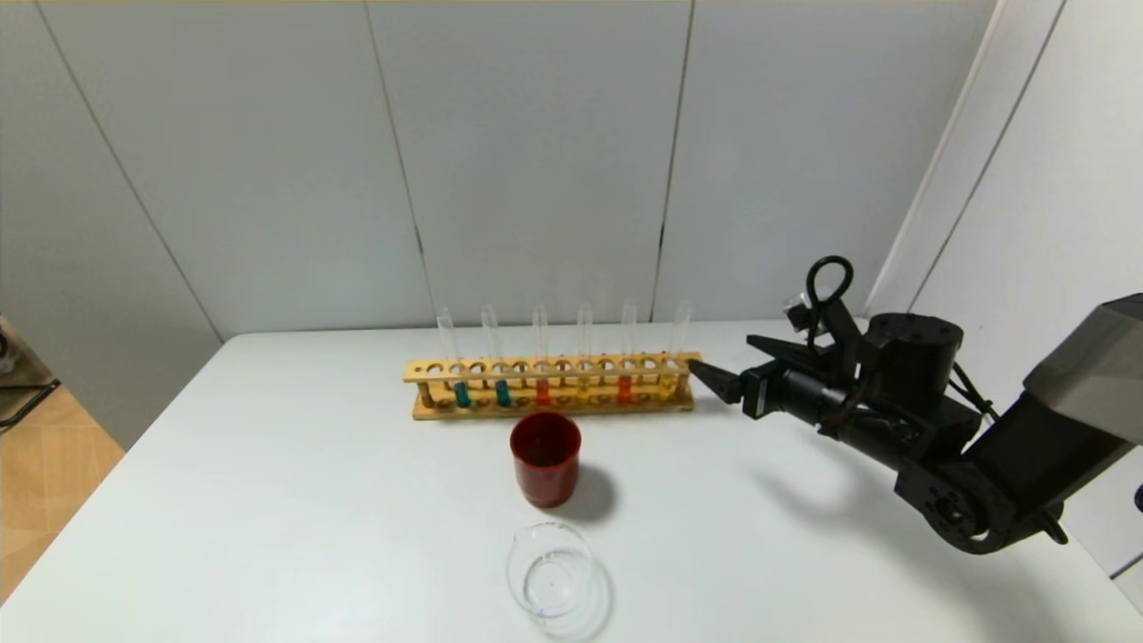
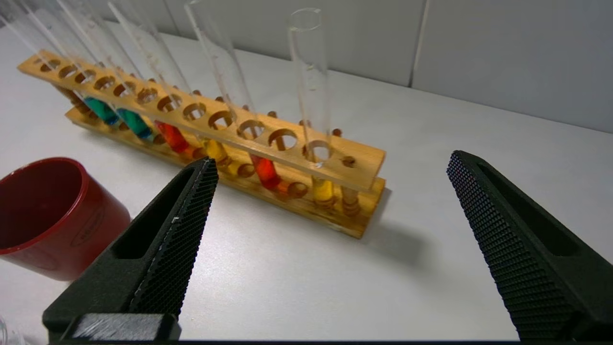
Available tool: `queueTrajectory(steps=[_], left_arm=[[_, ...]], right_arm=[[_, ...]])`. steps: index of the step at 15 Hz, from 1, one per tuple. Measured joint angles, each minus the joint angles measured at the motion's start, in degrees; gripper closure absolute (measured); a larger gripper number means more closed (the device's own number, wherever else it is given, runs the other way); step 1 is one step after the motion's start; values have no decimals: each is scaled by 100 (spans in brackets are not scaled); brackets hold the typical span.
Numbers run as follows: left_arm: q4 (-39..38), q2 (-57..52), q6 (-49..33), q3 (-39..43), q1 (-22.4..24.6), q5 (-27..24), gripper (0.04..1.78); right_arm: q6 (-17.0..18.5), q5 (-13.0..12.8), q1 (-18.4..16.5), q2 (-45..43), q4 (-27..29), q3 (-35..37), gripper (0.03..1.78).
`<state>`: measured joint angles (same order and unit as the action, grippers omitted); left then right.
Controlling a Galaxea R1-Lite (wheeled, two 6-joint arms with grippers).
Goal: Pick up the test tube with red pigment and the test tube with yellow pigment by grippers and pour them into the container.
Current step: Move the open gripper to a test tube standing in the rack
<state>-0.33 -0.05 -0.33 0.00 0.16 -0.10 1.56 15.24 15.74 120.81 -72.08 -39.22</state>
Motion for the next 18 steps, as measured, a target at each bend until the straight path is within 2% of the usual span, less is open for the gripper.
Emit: queueTrajectory(steps=[6, 10, 18], left_arm=[[0, 0, -2, 0, 5, -1, 7], [2, 0, 2, 0, 5, 0, 7], [0, 0, -2, 0, 2, 0, 7]], right_arm=[[-185, -22, 199, 395, 61, -522, 6], [-213, -22, 197, 686, 117, -912, 6], [-180, -24, 63, 1158, 773, -2105, 6]])
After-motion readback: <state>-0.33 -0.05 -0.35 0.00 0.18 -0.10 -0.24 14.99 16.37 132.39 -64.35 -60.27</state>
